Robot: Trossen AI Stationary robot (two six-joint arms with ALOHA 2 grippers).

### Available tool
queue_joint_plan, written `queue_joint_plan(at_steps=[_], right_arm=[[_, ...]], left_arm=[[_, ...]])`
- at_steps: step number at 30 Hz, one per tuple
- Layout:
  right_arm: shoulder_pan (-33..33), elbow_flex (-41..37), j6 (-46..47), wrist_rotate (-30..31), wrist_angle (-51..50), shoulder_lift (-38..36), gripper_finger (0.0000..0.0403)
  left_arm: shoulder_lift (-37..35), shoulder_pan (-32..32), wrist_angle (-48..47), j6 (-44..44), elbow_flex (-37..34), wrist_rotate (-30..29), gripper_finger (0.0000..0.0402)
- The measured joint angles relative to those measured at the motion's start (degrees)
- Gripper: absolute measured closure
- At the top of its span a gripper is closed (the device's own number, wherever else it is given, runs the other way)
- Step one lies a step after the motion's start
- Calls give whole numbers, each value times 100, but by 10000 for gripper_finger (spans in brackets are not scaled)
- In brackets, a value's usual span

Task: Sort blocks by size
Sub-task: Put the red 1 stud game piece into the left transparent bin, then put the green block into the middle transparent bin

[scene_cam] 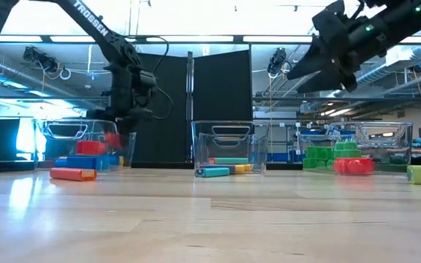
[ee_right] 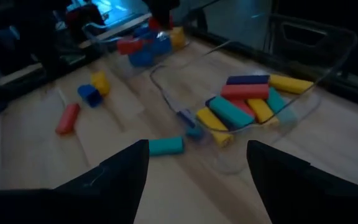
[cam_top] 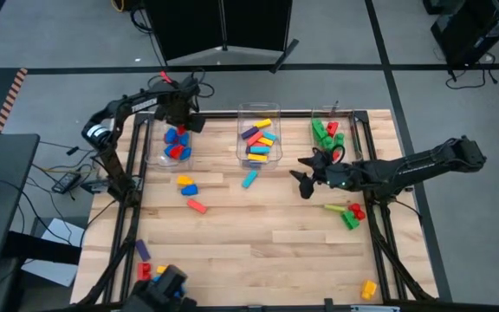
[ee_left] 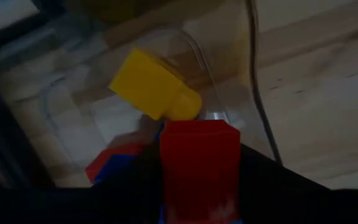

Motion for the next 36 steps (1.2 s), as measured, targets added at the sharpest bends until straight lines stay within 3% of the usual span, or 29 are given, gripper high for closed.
queue_joint_plan(at_steps=[15, 24, 32, 36], right_arm=[[-463, 0, -5, -1, 290, 7, 122], [-471, 0, -172, -55, 298, 7, 124], [-459, 261, -881, -68, 125, -102, 125], [-438, 955, -1215, -70, -1153, -173, 130]], left_arm=[[81, -2, -92, 163, 401, -284, 138], [79, -83, -817, 161, 1269, -284, 126], [26, -887, -1443, 176, 1847, -282, 126], [-270, -1601, -1055, 462, 1805, -337, 126]])
